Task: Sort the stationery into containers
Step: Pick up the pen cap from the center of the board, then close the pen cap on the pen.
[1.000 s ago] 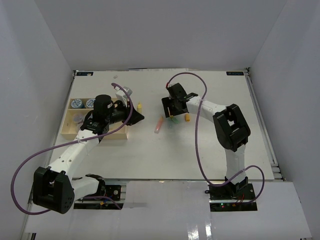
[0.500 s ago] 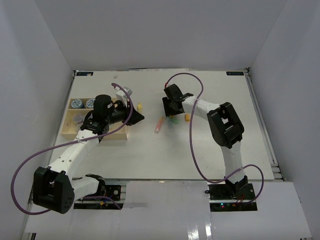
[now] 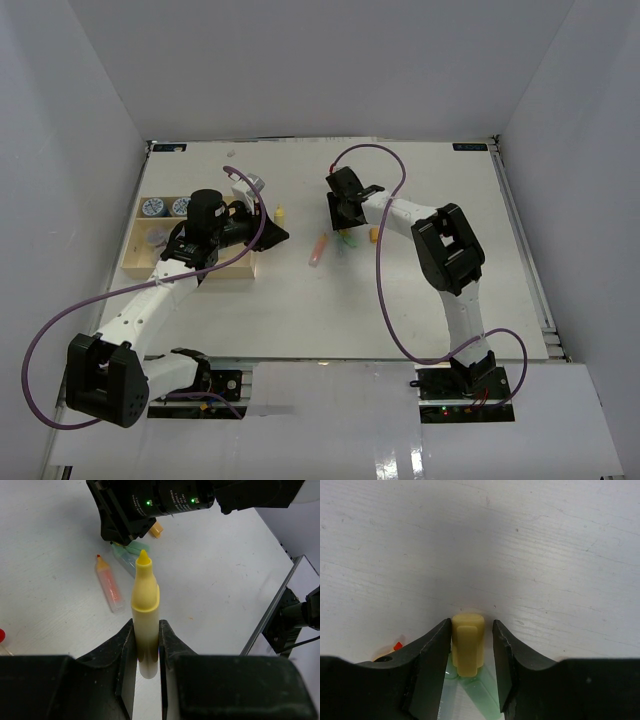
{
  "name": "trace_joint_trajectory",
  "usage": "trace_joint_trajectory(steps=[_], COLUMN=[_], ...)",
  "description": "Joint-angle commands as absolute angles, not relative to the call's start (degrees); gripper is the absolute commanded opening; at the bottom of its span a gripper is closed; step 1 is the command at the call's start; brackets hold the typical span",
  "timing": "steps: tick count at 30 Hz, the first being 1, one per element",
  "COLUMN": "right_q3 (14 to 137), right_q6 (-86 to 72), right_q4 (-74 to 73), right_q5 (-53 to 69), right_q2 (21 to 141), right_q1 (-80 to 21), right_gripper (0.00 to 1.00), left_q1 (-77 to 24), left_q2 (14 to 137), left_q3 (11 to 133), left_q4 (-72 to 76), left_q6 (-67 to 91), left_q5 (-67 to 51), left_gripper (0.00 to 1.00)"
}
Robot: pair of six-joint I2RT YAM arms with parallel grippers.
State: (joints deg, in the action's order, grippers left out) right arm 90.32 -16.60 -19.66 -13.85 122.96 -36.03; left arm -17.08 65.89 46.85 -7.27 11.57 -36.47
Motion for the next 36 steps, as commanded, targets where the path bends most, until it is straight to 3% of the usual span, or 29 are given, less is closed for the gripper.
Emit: trace_joint_trajectory(steps=[1, 10, 15, 23, 36], right_q3=[91.8, 93.2, 91.9, 86.1, 70.8], right_q6=[-17.9, -15.5, -14.4, -14.3, -20.0], right_q4=[-19.4, -18.7, -15.2, -9.6, 11.6], right_q5=[-15.3, -16.1, -15.6, -13.7, -12.6], right_q2=[124.4, 123.7, 118.8, 102.1, 78.4], right_q1=[-36.2, -36.2, -36.6, -38.8, -46.1], right_gripper=[0.43, 0.29, 0.14, 0.13, 0.08], left_q1=[-17.0, -16.9, -17.0, -17.5, -30.4], left_q2=[64.9, 65.2, 65.7, 65.0, 69.2], left_q3=[46.8, 46.8, 46.8, 46.8, 50.9], left_q4=[-6.2, -6.3, -6.4, -5.6, -0.5], left_q6=[10.7, 10.0, 9.3, 7.7, 14.3], left_q5=[-37.9, -39.2, -40.8, -43.4, -32.5], left_gripper=[0.22, 0.22, 0.22, 0.22, 0.23])
